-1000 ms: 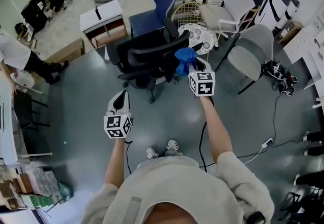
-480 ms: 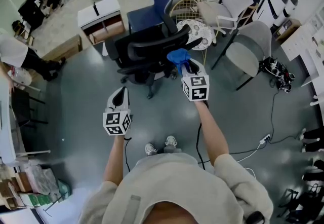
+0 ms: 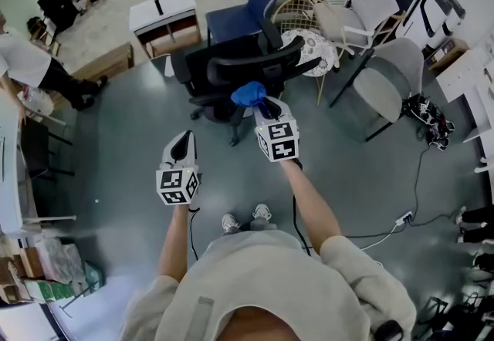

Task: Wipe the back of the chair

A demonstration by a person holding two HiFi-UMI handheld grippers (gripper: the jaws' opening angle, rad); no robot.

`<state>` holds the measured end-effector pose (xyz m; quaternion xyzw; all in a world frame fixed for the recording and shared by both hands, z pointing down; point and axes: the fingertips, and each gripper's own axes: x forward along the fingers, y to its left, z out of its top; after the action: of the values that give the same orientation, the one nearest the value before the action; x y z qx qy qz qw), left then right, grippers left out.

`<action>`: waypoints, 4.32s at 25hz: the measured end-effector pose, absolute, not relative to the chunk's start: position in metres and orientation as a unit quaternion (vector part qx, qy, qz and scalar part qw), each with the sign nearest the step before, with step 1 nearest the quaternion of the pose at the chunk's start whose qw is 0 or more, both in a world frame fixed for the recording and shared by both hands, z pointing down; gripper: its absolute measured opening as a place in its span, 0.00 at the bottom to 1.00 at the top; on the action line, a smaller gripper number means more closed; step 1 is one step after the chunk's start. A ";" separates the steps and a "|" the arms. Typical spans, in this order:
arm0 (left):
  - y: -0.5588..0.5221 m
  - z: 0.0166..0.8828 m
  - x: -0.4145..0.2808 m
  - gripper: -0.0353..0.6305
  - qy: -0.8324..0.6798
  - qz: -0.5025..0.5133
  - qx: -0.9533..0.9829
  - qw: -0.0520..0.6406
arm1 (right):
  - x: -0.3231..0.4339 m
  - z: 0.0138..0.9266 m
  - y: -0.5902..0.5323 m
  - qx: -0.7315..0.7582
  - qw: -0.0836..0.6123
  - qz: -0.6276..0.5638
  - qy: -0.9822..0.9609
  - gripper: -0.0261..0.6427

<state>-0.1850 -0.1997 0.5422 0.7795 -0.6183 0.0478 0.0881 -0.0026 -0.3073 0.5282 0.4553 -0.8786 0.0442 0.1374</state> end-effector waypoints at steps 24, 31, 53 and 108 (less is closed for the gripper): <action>-0.193 0.545 -0.201 0.06 -0.645 0.063 0.756 0.090 | -0.024 0.575 -0.325 0.418 0.173 0.072 -0.889 0.14; -0.206 0.544 -0.184 0.06 -0.632 0.065 0.767 0.087 | 0.005 0.574 -0.333 0.435 0.173 0.075 -0.880 0.14; -0.231 0.550 -0.134 0.06 -0.601 0.061 0.792 0.092 | 0.077 0.578 -0.347 0.478 0.169 0.098 -0.856 0.14; -0.212 0.525 -0.160 0.06 -0.606 0.034 0.791 0.078 | 0.095 0.502 -0.259 0.506 0.084 0.014 -0.858 0.14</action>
<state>-0.1603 -0.2123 0.5248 0.7910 -0.6059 0.0344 0.0783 0.0948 -0.2589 0.5019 0.5058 -0.8585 0.0137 0.0836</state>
